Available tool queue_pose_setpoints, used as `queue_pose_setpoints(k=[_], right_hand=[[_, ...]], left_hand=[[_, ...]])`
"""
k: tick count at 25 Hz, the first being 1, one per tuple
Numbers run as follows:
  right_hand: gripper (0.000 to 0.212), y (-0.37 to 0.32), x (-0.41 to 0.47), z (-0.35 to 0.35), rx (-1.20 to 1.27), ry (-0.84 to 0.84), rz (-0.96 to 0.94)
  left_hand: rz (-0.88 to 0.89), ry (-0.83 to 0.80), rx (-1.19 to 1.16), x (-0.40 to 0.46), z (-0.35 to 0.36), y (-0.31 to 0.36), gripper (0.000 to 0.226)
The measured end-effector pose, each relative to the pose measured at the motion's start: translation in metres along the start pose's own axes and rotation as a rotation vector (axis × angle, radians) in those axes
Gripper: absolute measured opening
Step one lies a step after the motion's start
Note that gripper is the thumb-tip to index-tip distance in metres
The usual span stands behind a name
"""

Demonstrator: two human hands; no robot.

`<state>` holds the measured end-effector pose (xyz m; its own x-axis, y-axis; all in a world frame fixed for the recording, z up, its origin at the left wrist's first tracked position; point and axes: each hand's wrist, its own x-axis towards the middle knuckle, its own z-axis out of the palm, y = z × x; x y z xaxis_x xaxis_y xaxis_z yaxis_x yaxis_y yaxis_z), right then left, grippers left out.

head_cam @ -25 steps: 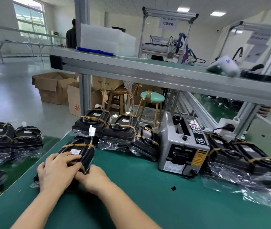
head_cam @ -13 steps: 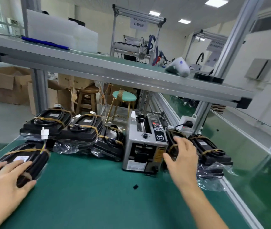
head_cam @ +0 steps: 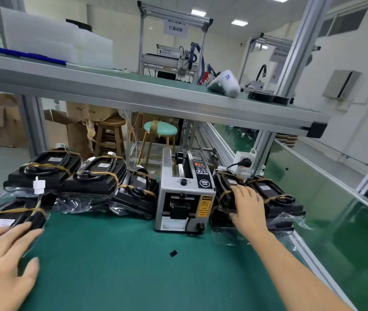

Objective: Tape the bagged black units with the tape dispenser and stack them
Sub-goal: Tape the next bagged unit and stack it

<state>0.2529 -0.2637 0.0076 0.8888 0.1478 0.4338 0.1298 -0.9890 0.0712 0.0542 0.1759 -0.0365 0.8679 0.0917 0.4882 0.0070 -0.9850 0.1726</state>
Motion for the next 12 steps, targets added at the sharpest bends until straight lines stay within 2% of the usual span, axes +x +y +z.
queue_pose_setpoints(k=[1, 3, 6, 7, 9, 11, 12], right_hand=[[0.076, 0.0, -0.004, -0.001, 0.017, 0.018, 0.007], [0.076, -0.002, -0.017, -0.01, 0.097, 0.094, 0.048], [0.073, -0.011, -0.049, -0.03, 0.313, 0.279, 0.096], [0.072, -0.012, -0.064, -0.036, 0.364, 0.338, 0.095], [0.066, -0.013, -0.1, -0.047, 0.43, 0.449, 0.072], [0.056, -0.018, -0.138, -0.057, 0.436, 0.577, 0.027], [0.049, -0.023, -0.155, -0.061, 0.434, 0.632, -0.015]], left_hand=[[-0.016, 0.044, 0.055, -0.002, 0.0, 0.008, 0.065], [-0.023, 0.143, 0.02, -0.005, -0.002, 0.039, 0.058], [0.096, 0.355, -0.188, 0.004, -0.004, 0.099, 0.043], [0.131, 0.358, -0.281, 0.006, -0.005, 0.115, 0.04], [0.114, 0.262, -0.56, 0.006, -0.007, 0.144, 0.035], [-0.065, 0.008, -0.962, 0.01, -0.013, 0.179, 0.027], [-0.176, -0.166, -1.155, 0.014, -0.013, 0.195, 0.035]])
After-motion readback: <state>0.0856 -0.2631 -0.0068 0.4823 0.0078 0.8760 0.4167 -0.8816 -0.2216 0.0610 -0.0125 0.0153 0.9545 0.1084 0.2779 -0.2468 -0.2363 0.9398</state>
